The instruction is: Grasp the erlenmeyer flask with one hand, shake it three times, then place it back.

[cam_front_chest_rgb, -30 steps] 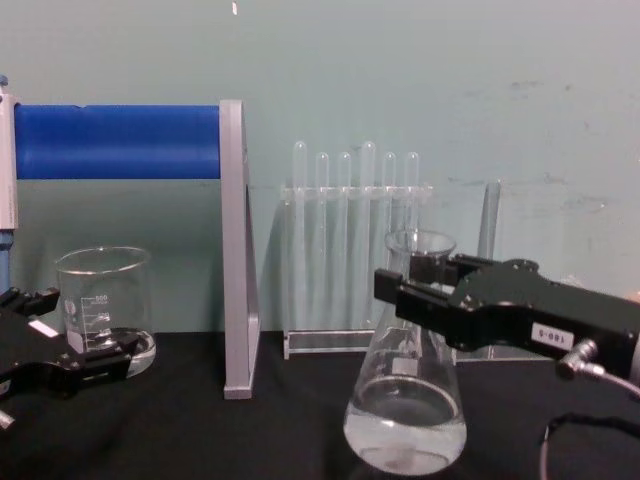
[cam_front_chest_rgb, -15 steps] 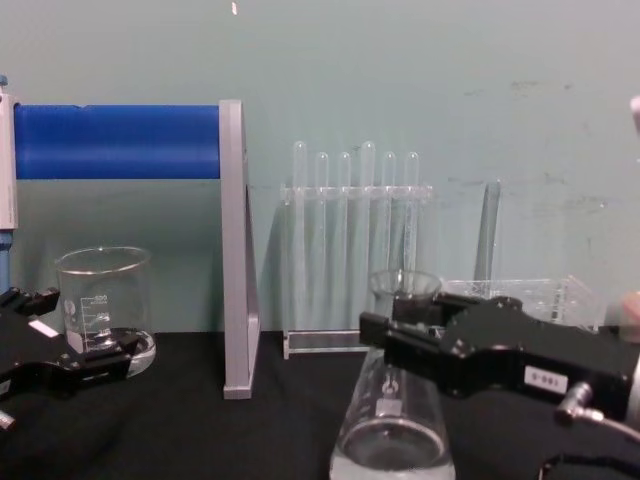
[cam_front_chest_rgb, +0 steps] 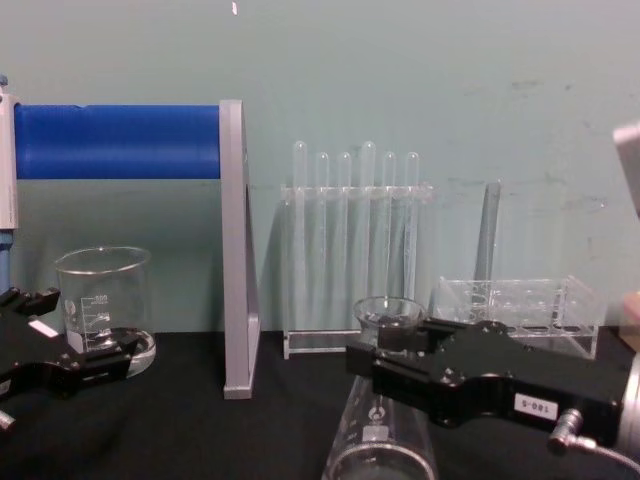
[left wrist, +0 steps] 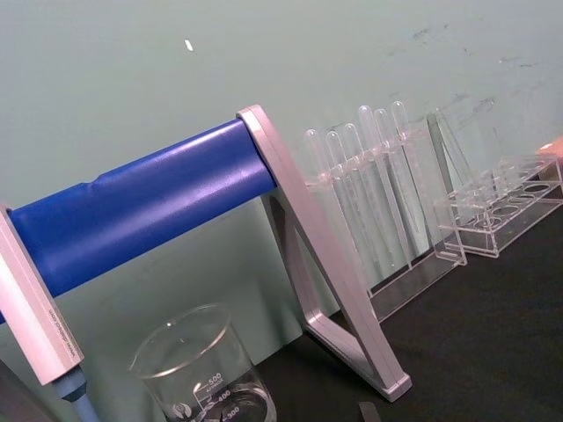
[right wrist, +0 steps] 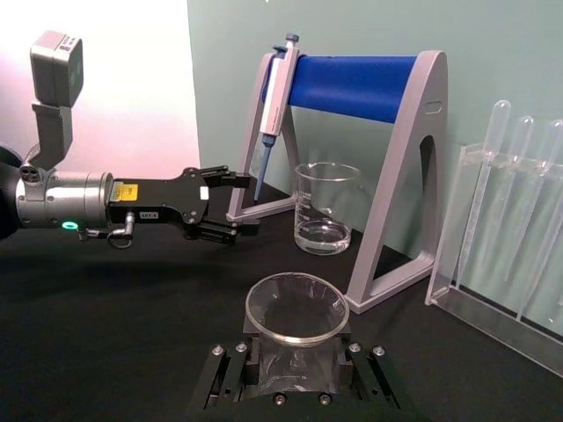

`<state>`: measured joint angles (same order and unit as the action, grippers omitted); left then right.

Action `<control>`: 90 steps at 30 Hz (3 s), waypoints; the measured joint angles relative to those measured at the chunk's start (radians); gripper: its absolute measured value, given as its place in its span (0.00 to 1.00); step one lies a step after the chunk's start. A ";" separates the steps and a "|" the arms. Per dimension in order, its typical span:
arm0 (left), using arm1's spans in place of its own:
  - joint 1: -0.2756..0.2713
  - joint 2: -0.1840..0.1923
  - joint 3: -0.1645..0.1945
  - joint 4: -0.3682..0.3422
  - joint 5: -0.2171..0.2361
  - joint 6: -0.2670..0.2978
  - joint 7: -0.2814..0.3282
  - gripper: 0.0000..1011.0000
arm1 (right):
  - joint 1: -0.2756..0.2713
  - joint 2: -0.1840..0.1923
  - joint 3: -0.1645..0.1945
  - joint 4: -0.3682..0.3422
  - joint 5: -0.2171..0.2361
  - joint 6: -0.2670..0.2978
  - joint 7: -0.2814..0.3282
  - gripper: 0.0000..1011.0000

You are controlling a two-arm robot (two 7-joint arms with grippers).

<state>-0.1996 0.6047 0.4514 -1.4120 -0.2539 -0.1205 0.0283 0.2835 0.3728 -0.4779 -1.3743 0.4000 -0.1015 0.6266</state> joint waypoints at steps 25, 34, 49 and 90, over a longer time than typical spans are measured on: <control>0.000 0.000 0.000 0.000 0.000 0.000 0.000 0.99 | 0.020 0.014 -0.038 0.026 0.042 -0.002 0.009 0.45; 0.000 0.000 0.000 0.000 0.000 0.000 0.000 0.99 | 0.026 0.014 -0.044 0.034 0.049 0.004 0.007 0.45; 0.000 0.000 0.000 0.000 0.000 0.000 0.000 0.99 | 0.036 0.014 -0.051 0.044 0.056 0.018 0.006 0.45; 0.000 0.000 0.000 0.000 0.000 0.000 0.000 0.99 | 0.046 0.012 -0.058 0.052 0.058 0.037 0.002 0.46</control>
<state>-0.1995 0.6047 0.4514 -1.4120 -0.2539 -0.1205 0.0283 0.3294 0.3847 -0.5362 -1.3224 0.4577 -0.0647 0.6291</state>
